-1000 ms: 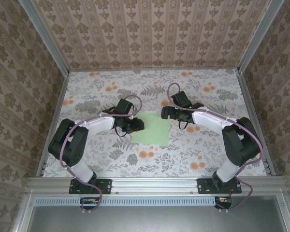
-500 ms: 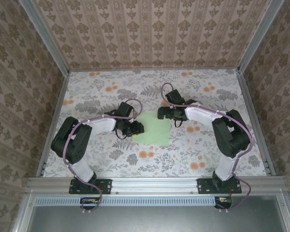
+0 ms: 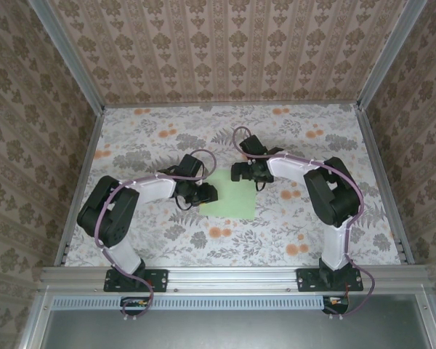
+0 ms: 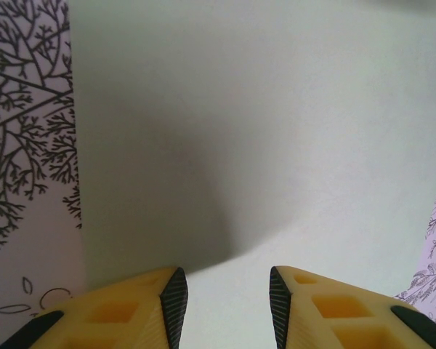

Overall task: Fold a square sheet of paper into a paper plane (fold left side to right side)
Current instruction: Pick up the square sheet of paper from the center of the table.

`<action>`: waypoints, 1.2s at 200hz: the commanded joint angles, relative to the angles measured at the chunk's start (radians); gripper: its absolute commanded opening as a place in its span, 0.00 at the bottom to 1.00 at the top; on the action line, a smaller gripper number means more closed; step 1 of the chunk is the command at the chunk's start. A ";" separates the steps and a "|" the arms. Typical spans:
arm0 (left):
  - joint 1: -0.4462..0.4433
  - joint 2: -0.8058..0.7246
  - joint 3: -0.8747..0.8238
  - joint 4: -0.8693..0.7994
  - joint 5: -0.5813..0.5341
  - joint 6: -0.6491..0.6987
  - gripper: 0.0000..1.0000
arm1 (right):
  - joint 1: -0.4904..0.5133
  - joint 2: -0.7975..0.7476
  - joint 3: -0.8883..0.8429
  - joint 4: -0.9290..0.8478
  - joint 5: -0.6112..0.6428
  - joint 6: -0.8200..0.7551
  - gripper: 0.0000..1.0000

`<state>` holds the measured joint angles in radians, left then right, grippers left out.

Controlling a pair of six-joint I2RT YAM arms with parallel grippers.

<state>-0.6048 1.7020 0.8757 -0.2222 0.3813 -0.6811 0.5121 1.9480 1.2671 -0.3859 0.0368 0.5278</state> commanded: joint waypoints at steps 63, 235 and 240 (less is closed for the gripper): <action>-0.018 0.050 0.000 -0.046 -0.033 -0.008 0.39 | 0.069 0.000 -0.035 -0.021 -0.153 0.063 1.00; -0.006 0.006 -0.012 0.034 0.010 -0.028 0.40 | 0.101 -0.083 -0.043 -0.033 -0.200 0.057 0.56; -0.002 -0.005 -0.014 0.035 0.011 -0.025 0.41 | 0.101 -0.086 -0.044 -0.031 -0.200 0.054 0.55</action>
<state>-0.6155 1.7195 0.8856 -0.1772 0.3969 -0.7078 0.6109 1.9060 1.2320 -0.3939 -0.1436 0.5838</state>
